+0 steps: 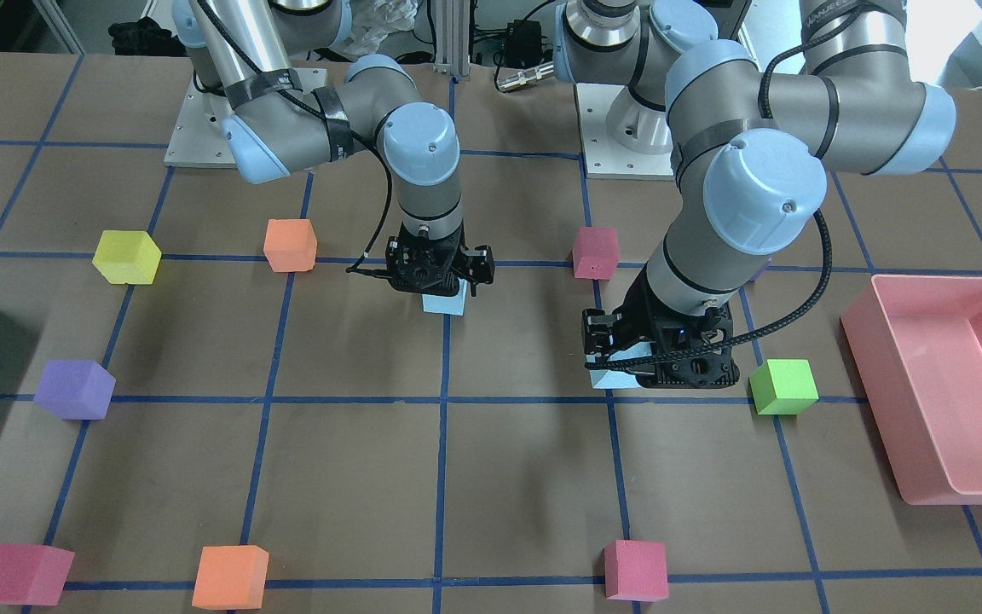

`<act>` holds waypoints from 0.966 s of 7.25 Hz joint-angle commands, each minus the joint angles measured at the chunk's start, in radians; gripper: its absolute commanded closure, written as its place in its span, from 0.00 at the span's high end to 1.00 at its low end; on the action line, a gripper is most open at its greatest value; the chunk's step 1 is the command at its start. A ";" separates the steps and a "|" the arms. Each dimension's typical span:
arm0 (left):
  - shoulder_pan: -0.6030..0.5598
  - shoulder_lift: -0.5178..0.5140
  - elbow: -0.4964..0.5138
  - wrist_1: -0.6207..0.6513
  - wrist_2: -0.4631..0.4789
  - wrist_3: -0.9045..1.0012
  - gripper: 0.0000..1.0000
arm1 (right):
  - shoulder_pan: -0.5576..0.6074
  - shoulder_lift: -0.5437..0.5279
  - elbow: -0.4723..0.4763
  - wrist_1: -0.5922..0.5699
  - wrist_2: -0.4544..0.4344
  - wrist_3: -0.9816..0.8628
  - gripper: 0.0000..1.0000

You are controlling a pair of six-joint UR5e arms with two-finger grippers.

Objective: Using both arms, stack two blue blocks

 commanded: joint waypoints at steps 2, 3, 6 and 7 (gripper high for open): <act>-0.053 0.033 -0.029 -0.027 -0.021 -0.069 0.00 | -0.104 -0.085 -0.137 0.239 -0.013 -0.162 1.00; -0.109 0.035 -0.046 -0.017 -0.021 -0.144 0.00 | -0.173 -0.111 -0.206 0.342 -0.010 -0.232 1.00; -0.258 0.027 -0.090 -0.007 -0.021 -0.262 0.00 | -0.359 -0.191 -0.284 0.493 -0.002 -0.465 1.00; -0.297 0.021 -0.116 0.049 -0.021 -0.306 0.00 | -0.399 -0.205 -0.325 0.560 0.004 -0.482 1.00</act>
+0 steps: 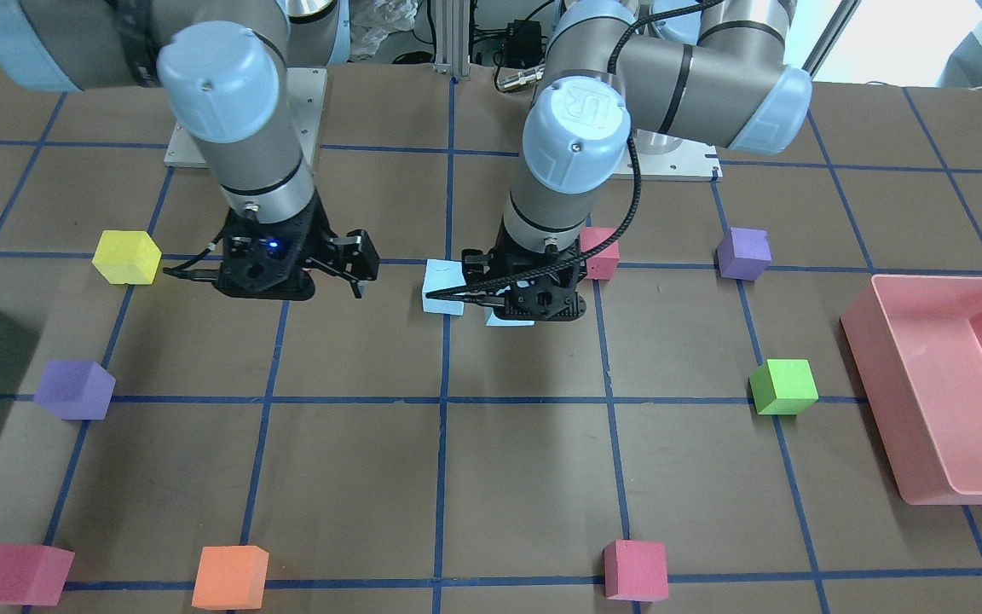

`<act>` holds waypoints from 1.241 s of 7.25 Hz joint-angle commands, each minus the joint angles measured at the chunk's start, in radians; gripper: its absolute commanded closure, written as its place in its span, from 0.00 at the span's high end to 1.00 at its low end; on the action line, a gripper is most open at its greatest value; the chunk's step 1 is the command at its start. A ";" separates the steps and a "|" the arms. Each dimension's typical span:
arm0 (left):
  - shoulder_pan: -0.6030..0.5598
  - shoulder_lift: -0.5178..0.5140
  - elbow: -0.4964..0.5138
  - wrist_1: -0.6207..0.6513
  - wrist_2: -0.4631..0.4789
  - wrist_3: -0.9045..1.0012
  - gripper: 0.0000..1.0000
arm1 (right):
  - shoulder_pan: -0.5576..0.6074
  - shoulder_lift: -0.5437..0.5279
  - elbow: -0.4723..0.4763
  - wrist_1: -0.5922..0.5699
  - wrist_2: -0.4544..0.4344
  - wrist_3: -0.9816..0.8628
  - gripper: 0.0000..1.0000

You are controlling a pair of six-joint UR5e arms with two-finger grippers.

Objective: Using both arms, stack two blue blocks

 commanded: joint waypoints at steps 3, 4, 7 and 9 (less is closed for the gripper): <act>-0.151 -0.008 -0.129 0.195 -0.002 -0.152 0.00 | -0.097 -0.025 -0.121 0.155 -0.035 -0.079 1.00; -0.180 -0.018 -0.160 0.240 -0.001 -0.155 0.00 | -0.114 -0.025 -0.154 0.177 -0.092 -0.081 1.00; -0.191 0.020 -0.232 0.327 0.009 -0.141 0.00 | -0.119 -0.058 -0.167 0.208 -0.091 -0.081 1.00; -0.191 0.006 -0.239 0.327 0.010 -0.158 0.00 | -0.117 -0.072 -0.173 0.208 -0.089 -0.079 1.00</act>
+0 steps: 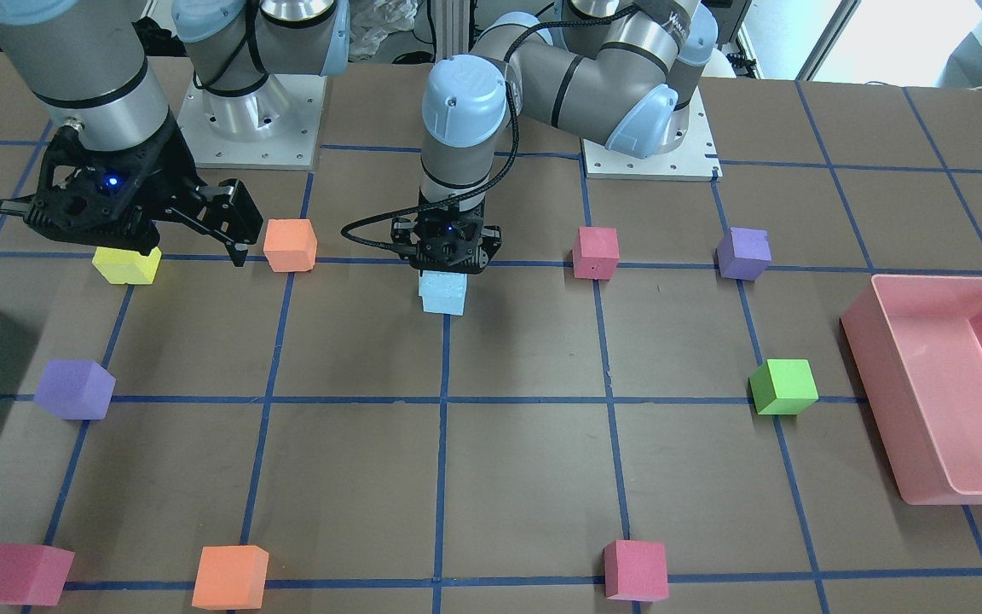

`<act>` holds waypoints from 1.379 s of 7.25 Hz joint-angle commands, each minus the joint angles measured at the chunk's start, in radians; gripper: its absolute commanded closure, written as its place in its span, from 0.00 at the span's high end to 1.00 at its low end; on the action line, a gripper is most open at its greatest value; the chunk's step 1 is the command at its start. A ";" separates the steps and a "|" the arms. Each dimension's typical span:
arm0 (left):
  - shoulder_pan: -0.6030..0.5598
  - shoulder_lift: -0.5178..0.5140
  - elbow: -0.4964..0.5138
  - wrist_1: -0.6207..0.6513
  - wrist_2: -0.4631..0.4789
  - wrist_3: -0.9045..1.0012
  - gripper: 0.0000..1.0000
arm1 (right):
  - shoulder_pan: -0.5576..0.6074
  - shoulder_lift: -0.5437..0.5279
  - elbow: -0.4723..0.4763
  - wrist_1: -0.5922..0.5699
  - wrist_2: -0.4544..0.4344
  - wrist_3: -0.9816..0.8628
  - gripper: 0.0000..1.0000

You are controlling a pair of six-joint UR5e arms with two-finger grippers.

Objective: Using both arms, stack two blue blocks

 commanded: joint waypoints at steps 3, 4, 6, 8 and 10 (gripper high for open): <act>-0.001 -0.016 -0.013 -0.002 0.002 -0.021 0.00 | 0.001 -0.026 0.003 0.007 -0.001 -0.030 1.00; -0.002 -0.016 -0.014 -0.002 0.000 -0.021 0.00 | 0.001 -0.029 0.003 0.007 0.002 -0.052 1.00; -0.004 -0.027 -0.018 0.000 -0.014 -0.075 1.00 | 0.001 -0.034 0.002 0.062 0.007 -0.053 1.00; -0.011 0.005 -0.011 0.004 -0.012 -0.069 1.00 | 0.001 -0.034 0.000 0.067 0.004 -0.052 1.00; 0.016 0.068 0.059 -0.020 0.001 -0.016 1.00 | 0.001 -0.038 0.003 0.067 0.005 -0.053 1.00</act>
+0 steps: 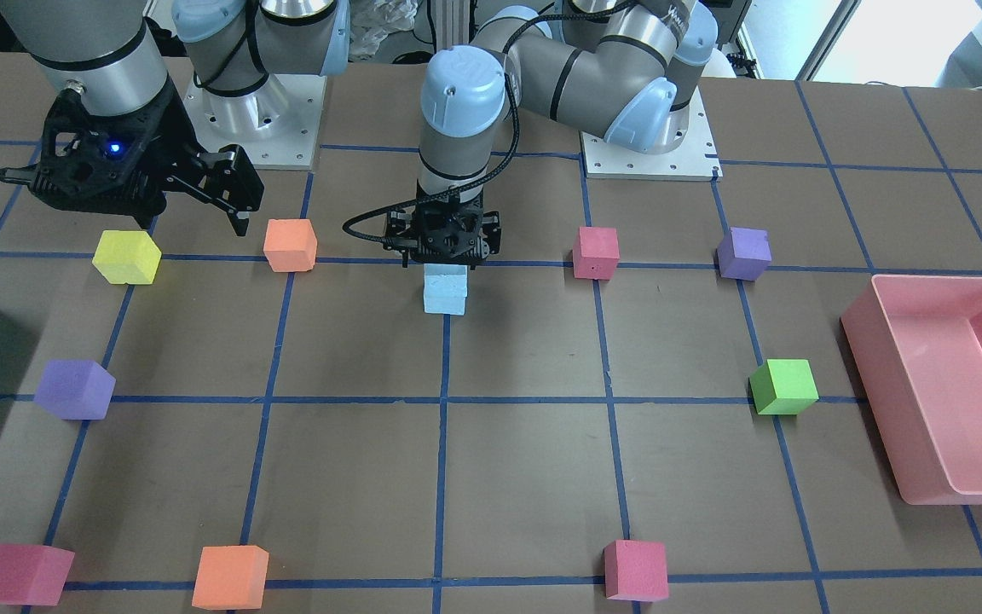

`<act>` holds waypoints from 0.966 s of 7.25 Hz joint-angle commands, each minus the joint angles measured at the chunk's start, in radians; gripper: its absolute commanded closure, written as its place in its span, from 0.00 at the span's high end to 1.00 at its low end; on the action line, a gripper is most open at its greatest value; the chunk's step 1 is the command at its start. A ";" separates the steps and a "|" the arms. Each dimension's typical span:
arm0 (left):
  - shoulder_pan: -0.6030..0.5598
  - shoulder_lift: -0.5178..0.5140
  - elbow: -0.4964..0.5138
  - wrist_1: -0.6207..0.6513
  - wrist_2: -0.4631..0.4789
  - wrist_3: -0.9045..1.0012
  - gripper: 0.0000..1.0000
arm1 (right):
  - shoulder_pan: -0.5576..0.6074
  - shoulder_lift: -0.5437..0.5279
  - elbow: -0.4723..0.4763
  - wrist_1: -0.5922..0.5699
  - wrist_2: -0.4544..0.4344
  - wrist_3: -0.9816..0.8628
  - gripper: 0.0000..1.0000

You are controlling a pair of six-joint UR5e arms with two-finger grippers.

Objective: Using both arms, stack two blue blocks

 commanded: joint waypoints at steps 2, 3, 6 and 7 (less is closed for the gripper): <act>0.167 0.104 0.158 -0.247 0.007 0.223 1.00 | 0.000 -0.002 0.002 0.000 0.003 -0.001 1.00; 0.262 0.139 0.230 -0.379 0.009 0.366 1.00 | 0.000 -0.002 0.000 0.000 -0.003 -0.001 1.00; 0.525 0.194 0.423 -0.646 0.006 0.645 1.00 | 0.000 -0.003 0.002 0.000 -0.005 0.001 1.00; 0.520 0.202 0.428 -0.647 0.009 0.632 1.00 | 0.000 -0.003 0.000 0.000 -0.008 0.002 1.00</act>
